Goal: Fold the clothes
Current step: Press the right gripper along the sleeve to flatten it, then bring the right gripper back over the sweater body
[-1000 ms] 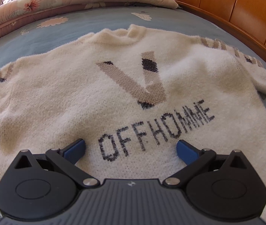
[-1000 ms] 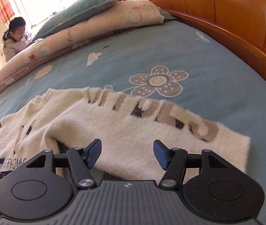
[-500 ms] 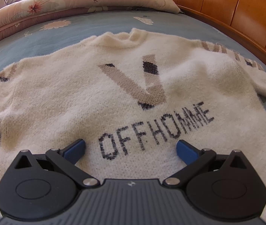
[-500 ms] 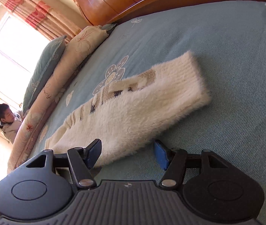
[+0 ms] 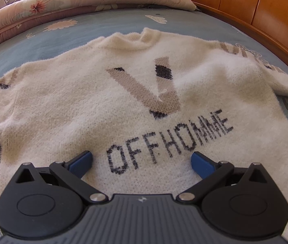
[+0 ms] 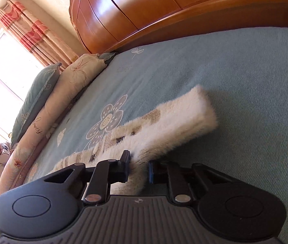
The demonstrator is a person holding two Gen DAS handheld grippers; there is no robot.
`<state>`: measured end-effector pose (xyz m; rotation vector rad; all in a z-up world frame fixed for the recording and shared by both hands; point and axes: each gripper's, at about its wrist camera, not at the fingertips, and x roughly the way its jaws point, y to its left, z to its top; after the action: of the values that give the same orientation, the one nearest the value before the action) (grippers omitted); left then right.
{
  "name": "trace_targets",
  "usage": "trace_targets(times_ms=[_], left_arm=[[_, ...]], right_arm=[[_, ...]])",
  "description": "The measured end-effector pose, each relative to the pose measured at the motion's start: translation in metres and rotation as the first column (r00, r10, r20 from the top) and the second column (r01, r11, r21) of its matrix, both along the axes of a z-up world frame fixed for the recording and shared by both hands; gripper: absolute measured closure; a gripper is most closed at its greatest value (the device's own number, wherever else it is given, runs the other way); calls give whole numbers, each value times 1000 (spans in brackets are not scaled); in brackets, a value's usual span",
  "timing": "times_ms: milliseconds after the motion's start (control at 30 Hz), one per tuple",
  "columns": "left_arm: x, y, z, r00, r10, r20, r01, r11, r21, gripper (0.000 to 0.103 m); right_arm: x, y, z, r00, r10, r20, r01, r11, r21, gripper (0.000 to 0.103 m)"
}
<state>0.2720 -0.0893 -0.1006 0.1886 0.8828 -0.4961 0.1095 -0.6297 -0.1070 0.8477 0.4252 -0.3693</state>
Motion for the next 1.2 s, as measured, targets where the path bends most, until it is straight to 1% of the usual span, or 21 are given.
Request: trace_targets(times_ms=[67,200,333,400,467,567,633,700,767,833,900,933,1000,1067,1100,1200], left_arm=[[0,0,0,1000,-1,-1,1,1000,0,1],[1,-1,0,1000,-1,0,1,1000,2,1],[1,-1,0,1000,-2,-2,2,1000,4,1],[1,-1,0,1000,-3,-2,3,1000,4,1],[2,-1,0,1000,-5,-1,5,1000,4,1],[1,-1,-1,1000,-4,1,4,1000,6,1],[1,-1,-1,1000,-2,2,2,1000,7,1],[2,-2,-1,1000,-2,-2,2,1000,9,1],[3,-2,0,1000,-1,-11,1,1000,14,1],[5,-5,2,999,0,-33,1,1000,28,1],[7,-6,7,999,7,-50,-6,999,34,1],[7,-7,10,998,7,-55,-5,1000,25,1],[4,-8,16,999,-7,-52,7,1000,2,1],[-1,-11,23,999,-21,-43,20,1000,-18,1],[-3,-12,26,999,-27,-40,26,999,-19,1],[-7,-12,30,998,-46,-38,45,999,-9,1]], right_arm=[[3,-10,10,1000,-17,3,17,1000,-26,86],[21,-31,19,999,-34,-16,33,998,-57,86],[45,-40,15,995,-36,-98,22,990,-141,86],[49,-48,10,990,-65,-125,45,986,-158,86],[53,-56,2,984,-81,-156,60,989,-134,85],[47,-59,-2,981,-68,-183,46,992,-119,85],[41,-57,2,980,-61,-187,40,992,-117,78],[33,-51,12,970,-87,-227,53,987,-153,64],[26,-42,28,958,-121,-261,66,976,-210,55],[18,-30,47,961,-117,-250,57,971,-234,52],[15,-11,67,975,-62,-216,13,975,-223,46],[17,1,77,981,-20,-195,-23,977,-214,45],[26,31,95,985,94,-146,-124,970,-207,41],[43,69,107,971,218,-97,-233,953,-194,37],[52,88,111,958,276,-71,-285,940,-186,36],[86,148,108,909,416,-14,-413,898,-148,34]])
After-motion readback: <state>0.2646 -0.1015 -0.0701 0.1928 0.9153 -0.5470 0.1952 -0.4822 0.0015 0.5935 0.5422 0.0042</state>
